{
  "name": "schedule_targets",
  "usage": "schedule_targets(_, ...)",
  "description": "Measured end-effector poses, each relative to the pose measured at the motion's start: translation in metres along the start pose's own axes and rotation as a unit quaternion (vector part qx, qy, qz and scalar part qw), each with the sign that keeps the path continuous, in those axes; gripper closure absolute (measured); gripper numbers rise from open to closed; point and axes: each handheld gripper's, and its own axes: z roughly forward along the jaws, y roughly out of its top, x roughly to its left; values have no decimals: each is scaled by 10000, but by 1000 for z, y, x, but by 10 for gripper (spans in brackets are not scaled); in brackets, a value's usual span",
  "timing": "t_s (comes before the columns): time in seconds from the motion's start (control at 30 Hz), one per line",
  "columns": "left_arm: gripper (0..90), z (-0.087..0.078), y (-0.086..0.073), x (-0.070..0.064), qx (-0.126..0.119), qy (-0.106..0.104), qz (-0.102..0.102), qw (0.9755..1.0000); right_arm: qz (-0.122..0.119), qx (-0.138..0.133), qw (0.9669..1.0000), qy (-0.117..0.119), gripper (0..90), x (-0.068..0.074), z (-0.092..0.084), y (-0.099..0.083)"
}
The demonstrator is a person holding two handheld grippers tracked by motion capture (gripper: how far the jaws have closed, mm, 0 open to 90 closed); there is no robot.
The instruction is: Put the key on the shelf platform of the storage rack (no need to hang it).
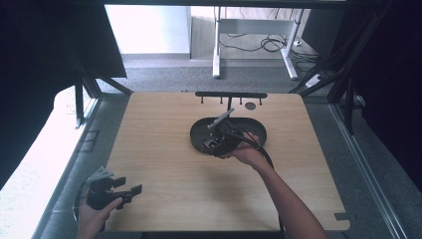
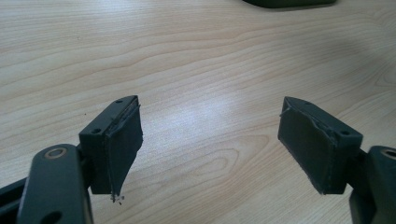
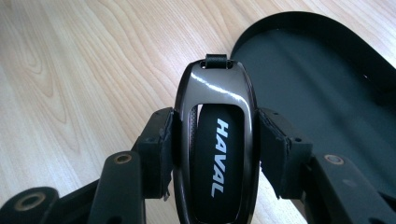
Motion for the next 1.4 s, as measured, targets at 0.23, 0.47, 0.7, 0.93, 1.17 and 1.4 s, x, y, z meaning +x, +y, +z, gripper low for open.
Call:
schedule_targets(0.23, 219, 0, 0, 0, 9, 3, -9, 10000, 99, 15, 9999, -52, 492, -8, 0, -3)
schedule_targets(0.47, 219, 0, 0, 0, -4, 10, -12, 10000, 171, 56, 9998, -57, 492, -15, 1, -4)
schedule_targets(0.7, 219, 0, 0, 1, -6, 16, -22, 10000, 282, 120, 9995, -126, 492, -28, 9, -3)
schedule_targets(0.93, 219, -1, 0, 1, -17, 18, -31, 10000, 367, 186, 9990, -176, 492, -38, 16, -1)
schedule_targets(1.17, 220, 0, 0, 1, -9, 4, -24, 10000, 450, 167, 9986, -213, 492, -51, 22, 1)
schedule_targets(1.4, 220, -1, 0, 1, -33, 16, -32, 10000, 516, 181, 9981, -273, 491, -62, 29, -1)
